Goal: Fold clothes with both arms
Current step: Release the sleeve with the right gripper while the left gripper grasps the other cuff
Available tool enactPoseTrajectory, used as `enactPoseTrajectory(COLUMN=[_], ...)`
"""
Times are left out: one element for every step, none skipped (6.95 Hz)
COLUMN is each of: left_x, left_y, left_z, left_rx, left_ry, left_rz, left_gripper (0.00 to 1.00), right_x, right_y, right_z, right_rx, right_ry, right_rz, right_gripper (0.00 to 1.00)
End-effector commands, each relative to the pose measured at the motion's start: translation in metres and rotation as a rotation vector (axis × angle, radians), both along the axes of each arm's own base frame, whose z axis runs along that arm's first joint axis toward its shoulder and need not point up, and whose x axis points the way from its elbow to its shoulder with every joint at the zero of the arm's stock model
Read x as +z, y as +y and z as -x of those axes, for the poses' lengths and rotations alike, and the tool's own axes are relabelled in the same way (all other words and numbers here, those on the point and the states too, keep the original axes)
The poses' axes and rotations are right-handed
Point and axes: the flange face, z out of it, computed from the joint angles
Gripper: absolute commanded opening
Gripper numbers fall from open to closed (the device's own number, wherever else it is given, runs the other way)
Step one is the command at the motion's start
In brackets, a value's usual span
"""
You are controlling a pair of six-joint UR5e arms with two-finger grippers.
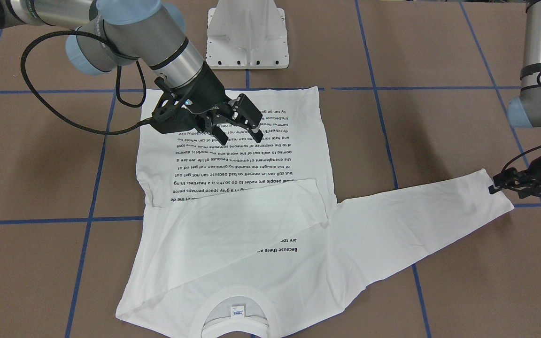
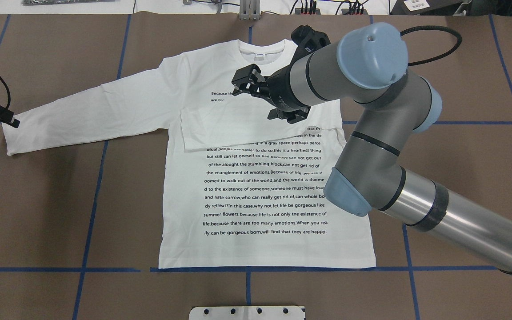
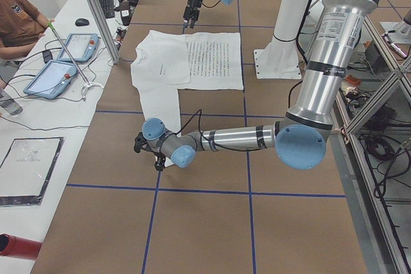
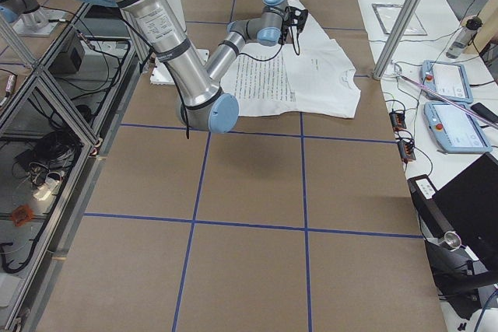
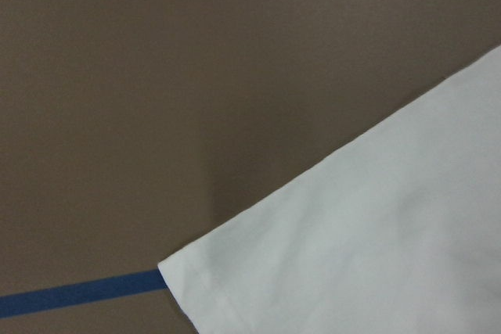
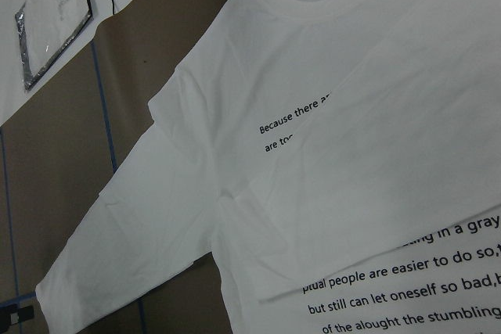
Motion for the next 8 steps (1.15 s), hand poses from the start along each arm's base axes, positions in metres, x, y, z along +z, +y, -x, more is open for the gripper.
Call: enactPoseTrajectory(left_x=[0.0076,0.0076,0.0106,0.0116,0.0141,0.0139,0.0114,0.0153], left_y=[-0.0040,-0.0058,-0.0049,-0.0049,-0.0065,-0.0079,-0.0088,-0.0058], left_z=[-0.0112,-0.0118,-0.0105,-0.0103,-0.0080,-0.0071,-0.0055,-0.0022], left_rx=[0.011,0.012,0.012,0.011,-0.007,-0.016,-0.020,-0.025], left_ry=[-0.006,-0.009,-0.011,-0.014,-0.045,-0.059,-0.055,-0.056], left_rz=[0.015,0.017,0.018,0.019,0.005,-0.002,-0.011,-0.008], left_gripper=[0.84,0.77,0.75,0.73,0.70,0.63,0.41,0.04], right_x=[0.0010,0.0015,0.0011,0.0011,-0.0004,0.0006,0.0016,0.0010], right_y=[0.0030,0.0028,0.0036,0.0042,0.0049,0.0049,0.0063,0.0066], right_z=[-0.0026,-0.0023,-0.0005,0.0002,0.0003,0.0004,0.0018,0.0014], right_rx=[0.001,0.001,0.000,0.000,0.002,0.003,0.000,0.000], right_ry=[0.000,0.003,0.003,0.003,0.000,0.001,0.002,0.000], right_rz=[-0.001,0.002,0.003,0.002,0.004,0.007,0.009,0.009], right_gripper=[0.98,0.98,0.98,0.98,0.98,0.98,0.98,0.98])
